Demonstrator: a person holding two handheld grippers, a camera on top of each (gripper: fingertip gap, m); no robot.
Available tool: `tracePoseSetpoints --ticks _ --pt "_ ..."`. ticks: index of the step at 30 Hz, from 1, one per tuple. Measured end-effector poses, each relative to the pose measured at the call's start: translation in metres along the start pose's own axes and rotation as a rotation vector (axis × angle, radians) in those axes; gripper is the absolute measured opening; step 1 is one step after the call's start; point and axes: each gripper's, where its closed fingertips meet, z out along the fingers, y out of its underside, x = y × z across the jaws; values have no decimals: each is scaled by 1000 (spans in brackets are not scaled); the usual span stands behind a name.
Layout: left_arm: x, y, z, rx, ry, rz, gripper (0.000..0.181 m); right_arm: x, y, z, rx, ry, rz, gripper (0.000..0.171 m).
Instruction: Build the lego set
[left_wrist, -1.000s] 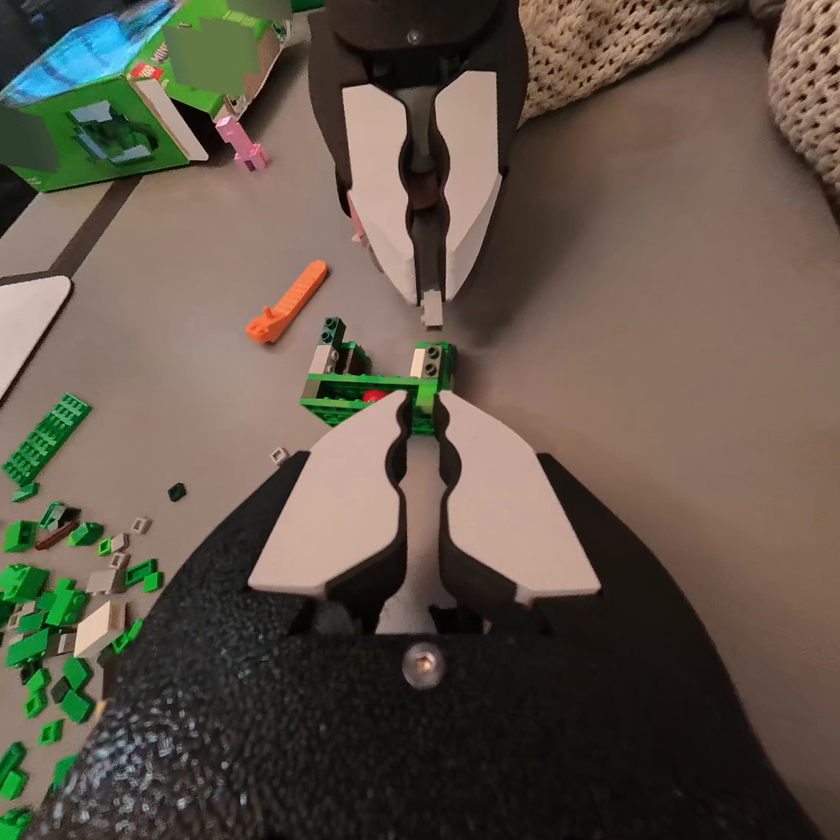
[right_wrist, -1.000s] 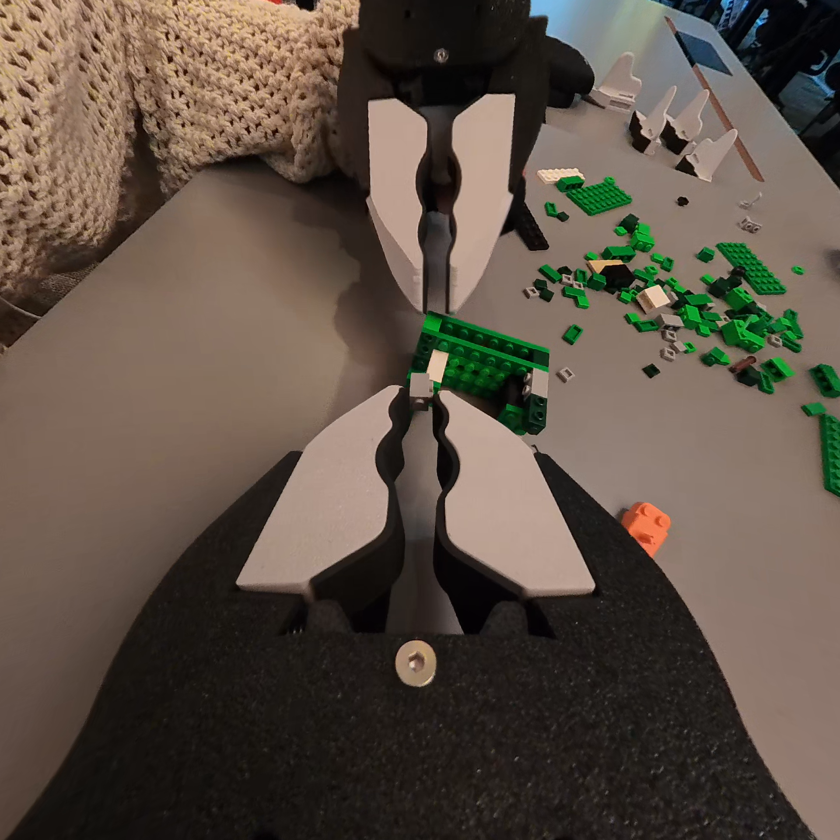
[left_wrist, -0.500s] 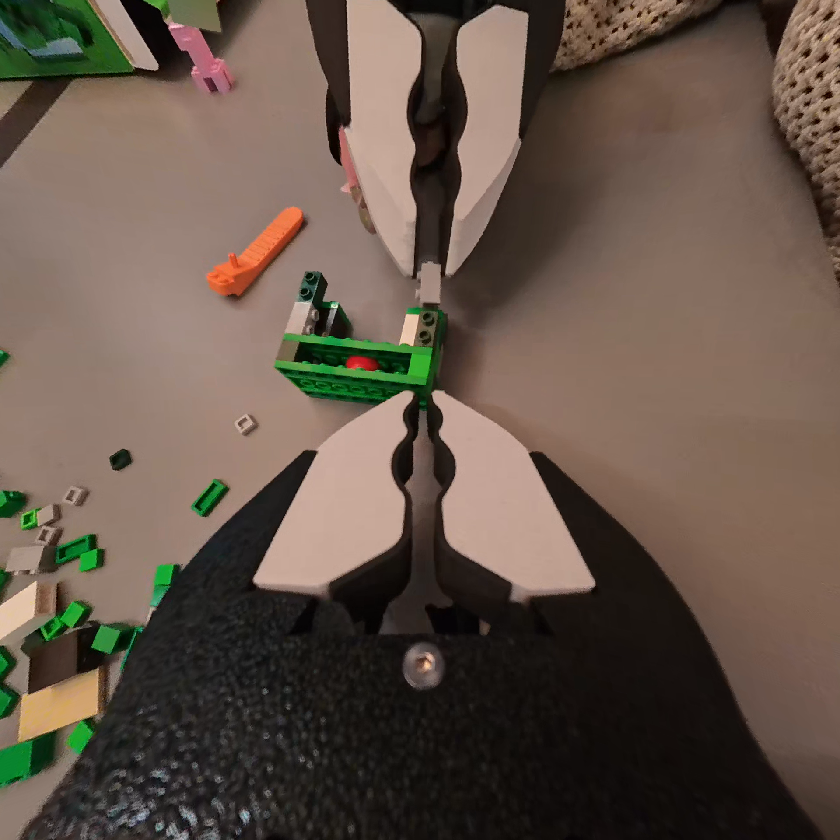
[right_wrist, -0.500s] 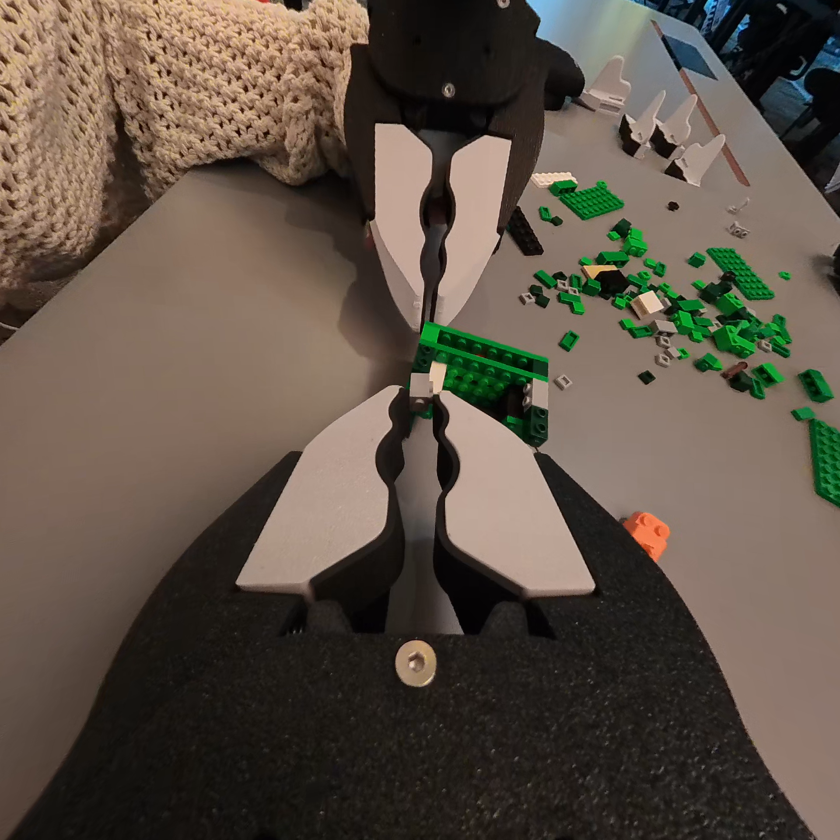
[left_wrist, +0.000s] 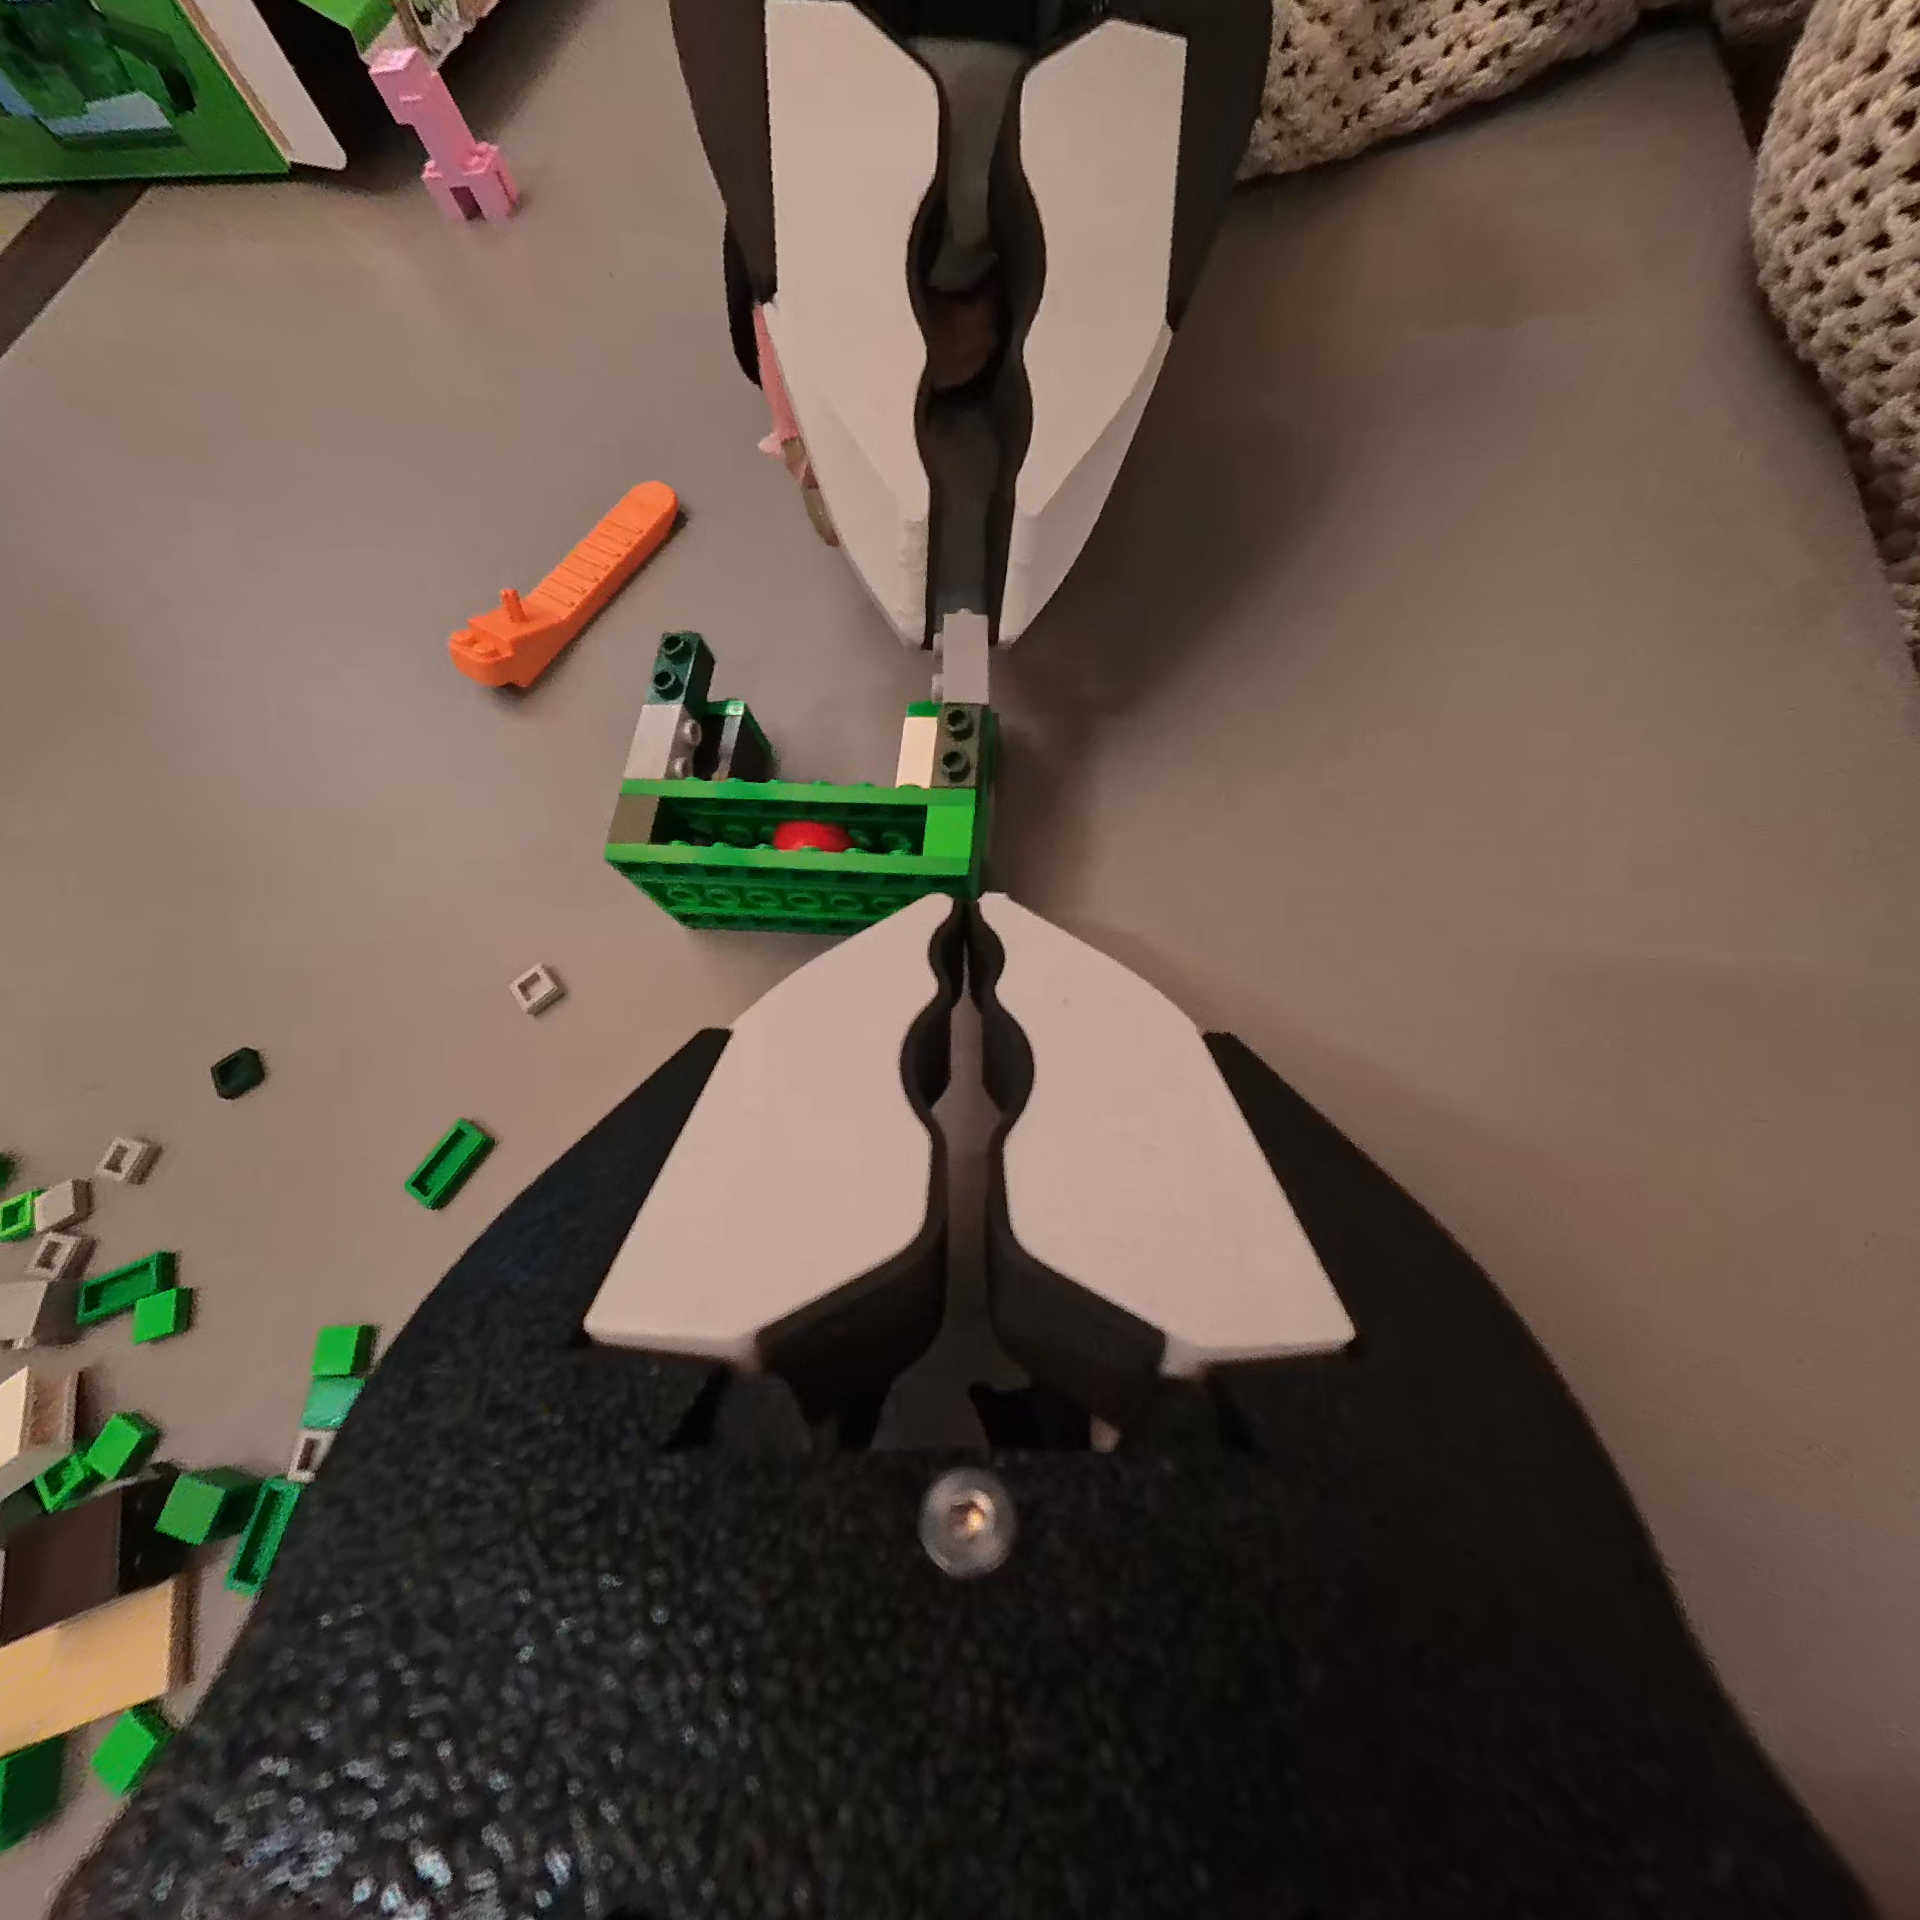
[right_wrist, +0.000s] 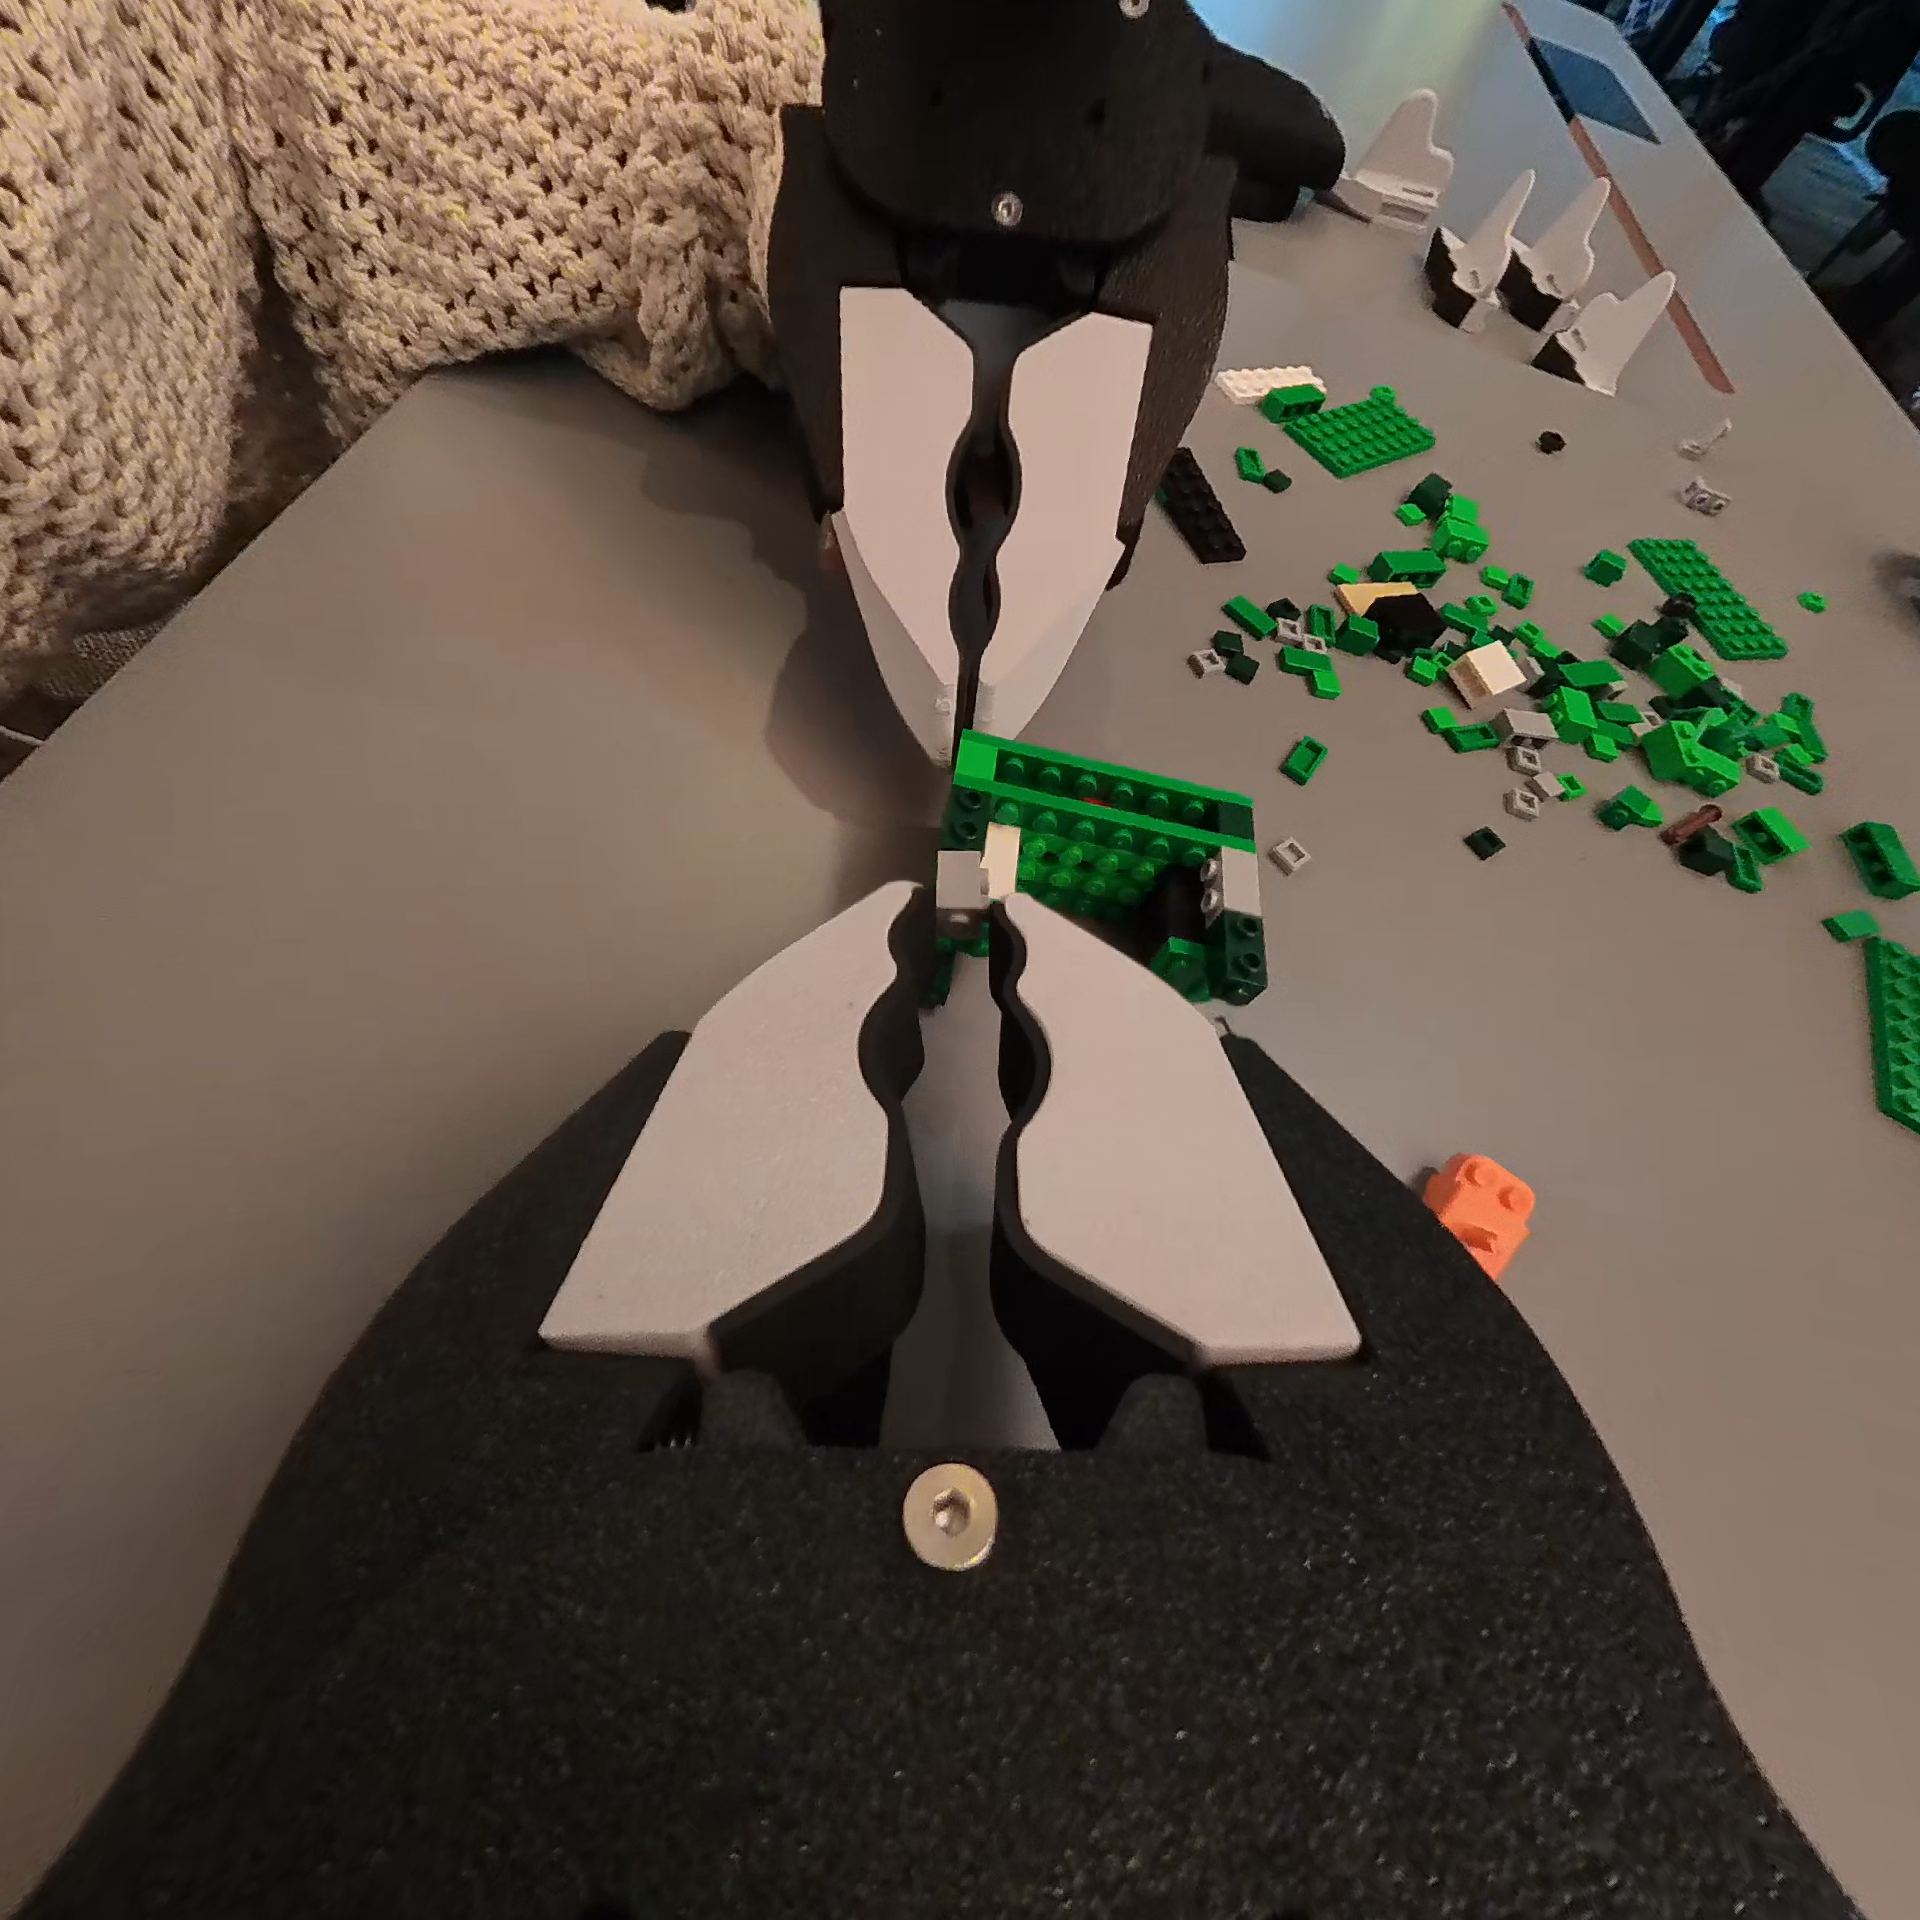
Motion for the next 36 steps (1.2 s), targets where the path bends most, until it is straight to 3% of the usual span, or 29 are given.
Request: tracePoseSetpoints --ticks 26,29,31,32,34,36 --pt "17 -7 8 -29 39 72 0 6 11 -5 -101 -13 25 9" --pt "10 -13 -6 0 -3 24 0 6 11 -4 -94 -17 23 9" --pt "-7 -23 -19 66 -133 -20 0 6 11 -5 -87 -21 27 9" --pt "-16 -29 -25 106 -216 -35 16 6 11 -5 -83 -24 28 9" --pt "-28 -39 -31 145 -333 -61 63 6 11 -4 -76 -29 29 9" --pt "-29 -36 -21 122 -350 -106 88 5 11 -4 -72 -32 29 9"
